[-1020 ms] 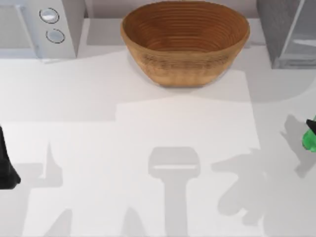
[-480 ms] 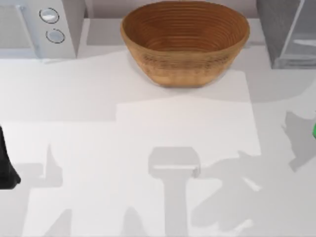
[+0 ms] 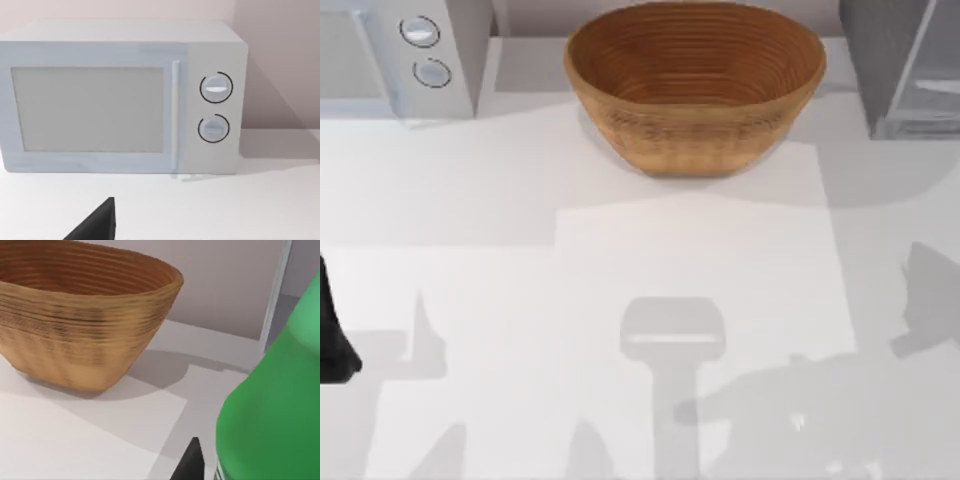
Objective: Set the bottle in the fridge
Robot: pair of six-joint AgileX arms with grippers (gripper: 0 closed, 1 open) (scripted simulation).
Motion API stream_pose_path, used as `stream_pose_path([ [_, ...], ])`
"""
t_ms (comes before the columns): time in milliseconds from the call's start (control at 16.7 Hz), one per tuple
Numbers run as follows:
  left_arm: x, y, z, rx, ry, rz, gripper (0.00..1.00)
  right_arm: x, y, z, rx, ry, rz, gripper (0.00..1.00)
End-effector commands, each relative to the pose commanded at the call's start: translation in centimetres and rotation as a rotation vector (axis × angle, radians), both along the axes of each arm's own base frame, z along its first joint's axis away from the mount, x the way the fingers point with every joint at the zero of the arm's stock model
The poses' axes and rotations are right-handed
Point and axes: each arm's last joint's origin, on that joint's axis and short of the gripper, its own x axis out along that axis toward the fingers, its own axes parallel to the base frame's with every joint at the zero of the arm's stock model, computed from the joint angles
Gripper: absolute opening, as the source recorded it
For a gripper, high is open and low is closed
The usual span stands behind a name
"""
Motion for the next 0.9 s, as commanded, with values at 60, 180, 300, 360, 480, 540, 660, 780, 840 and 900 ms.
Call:
stream_pose_path([
  [60,0.0,0.0,0.0,0.0,0.0,0.0,1.0,-0.8,0.2,0.0,0.007,-0.01,-0.038,0.01],
  [180,0.0,0.0,0.0,0.0,0.0,0.0,1.0,-2.2,0.5,-0.1,0.024,-0.028,-0.112,0.01],
  [300,0.0,0.0,0.0,0.0,0.0,0.0,1.0,-3.6,0.6,-0.2,0.043,-0.069,-0.183,0.01],
  [360,0.0,0.0,0.0,0.0,0.0,0.0,1.0,-4.1,0.7,-0.4,0.054,-0.091,-0.216,0.01],
  [480,0.0,0.0,0.0,0.0,0.0,0.0,1.0,-5.0,0.7,-0.8,0.073,-0.119,-0.276,0.01],
  [540,0.0,0.0,0.0,0.0,0.0,0.0,1.0,-5.2,0.7,-1.0,0.08,-0.127,-0.302,0.01],
  [660,0.0,0.0,0.0,0.0,0.0,0.0,1.0,-5.6,0.7,-1.4,0.091,-0.136,-0.341,0.01],
  [780,0.0,0.0,0.0,0.0,0.0,0.0,1.0,-5.7,0.7,-1.5,0.095,-0.139,-0.356,0.01],
  [840,0.0,0.0,0.0,0.0,0.0,0.0,1.0,-5.7,0.7,-1.5,0.095,-0.139,-0.356,0.01],
  [900,0.0,0.0,0.0,0.0,0.0,0.0,1.0,-5.7,0.7,-1.5,0.095,-0.139,-0.356,0.01],
])
